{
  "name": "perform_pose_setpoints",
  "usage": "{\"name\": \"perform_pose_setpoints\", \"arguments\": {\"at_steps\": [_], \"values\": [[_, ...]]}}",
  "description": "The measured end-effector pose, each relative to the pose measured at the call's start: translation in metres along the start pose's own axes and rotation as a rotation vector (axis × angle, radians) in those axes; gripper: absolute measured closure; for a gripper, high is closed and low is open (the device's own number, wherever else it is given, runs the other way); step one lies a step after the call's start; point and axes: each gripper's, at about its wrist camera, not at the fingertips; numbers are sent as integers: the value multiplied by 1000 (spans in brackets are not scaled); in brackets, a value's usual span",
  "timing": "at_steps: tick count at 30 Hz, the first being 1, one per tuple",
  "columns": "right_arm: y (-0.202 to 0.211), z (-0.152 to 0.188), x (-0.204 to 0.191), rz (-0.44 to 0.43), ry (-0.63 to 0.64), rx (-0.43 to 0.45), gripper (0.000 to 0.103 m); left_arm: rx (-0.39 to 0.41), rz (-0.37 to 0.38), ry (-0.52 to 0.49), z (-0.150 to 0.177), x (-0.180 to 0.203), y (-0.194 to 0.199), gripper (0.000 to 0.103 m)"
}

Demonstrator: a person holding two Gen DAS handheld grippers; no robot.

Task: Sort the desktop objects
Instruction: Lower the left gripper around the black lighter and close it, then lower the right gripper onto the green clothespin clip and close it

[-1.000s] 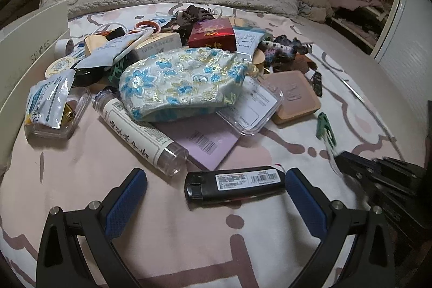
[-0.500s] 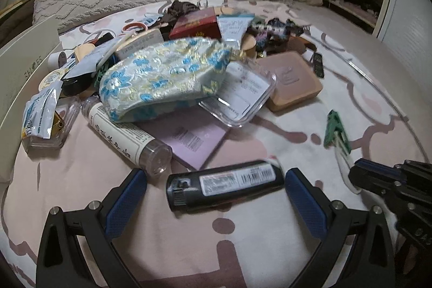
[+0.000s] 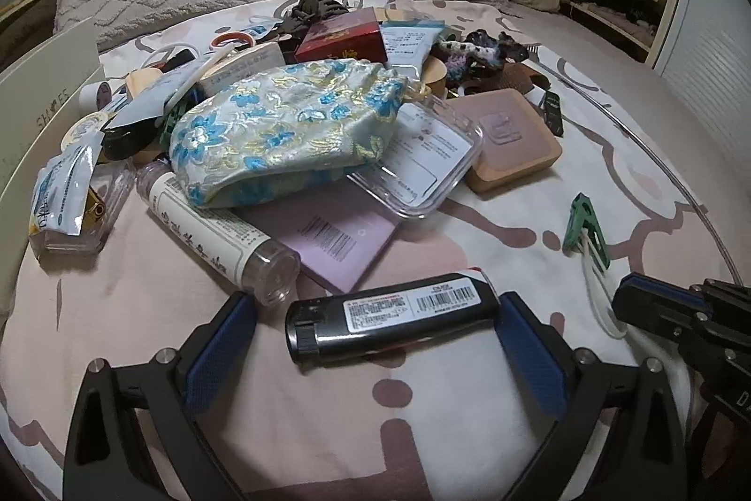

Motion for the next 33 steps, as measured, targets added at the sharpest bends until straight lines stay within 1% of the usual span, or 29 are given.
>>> {"name": "perform_pose_setpoints", "arguments": {"at_steps": [4, 5, 8, 10, 14, 17, 20, 22, 24, 26, 27, 30, 33], "values": [[2, 0, 2, -20, -14, 4, 95, -2, 21, -23, 2, -2, 4, 10], [2, 0, 4, -21, -23, 4, 95, -4, 25, -32, 3, -2, 5, 13], [4, 0, 10, -30, -59, 6, 95, -13, 44, -83, 7, -2, 11, 19], [5, 0, 15, -31, -84, 7, 95, -20, 54, -101, 10, -4, 15, 19], [1, 1, 22, -18, -113, -12, 95, -33, 79, -106, 14, -12, 23, 19], [-3, 1, 17, -12, -96, -24, 95, -39, 91, -119, 17, -15, 27, 19], [-7, 0, 8, -31, -72, -35, 95, -50, 93, -159, 19, -14, 29, 19], [-11, 1, -1, -42, -44, -43, 95, -53, 100, -165, 20, -15, 29, 19], [-13, 2, -11, -60, -5, -48, 95, -55, 107, -157, 19, -16, 28, 17], [-13, 3, -16, -79, 16, -48, 95, -55, 114, -156, 19, -15, 28, 11], [-13, 3, -17, -91, 19, -45, 95, -54, 111, -156, 19, -15, 27, 11], [-9, 3, -13, -101, -2, -27, 95, -49, 106, -148, 19, -13, 27, 9], [-3, 3, -7, -86, -33, 6, 95, -43, 109, -119, 19, -14, 26, 7]]}}
Point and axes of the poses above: each gripper's, at about its wrist camera, not at the fingertips, and y roughly against the way its jaws point, x to its right, z to its underside, and after that the axes turned 1 degree about z, right-handed
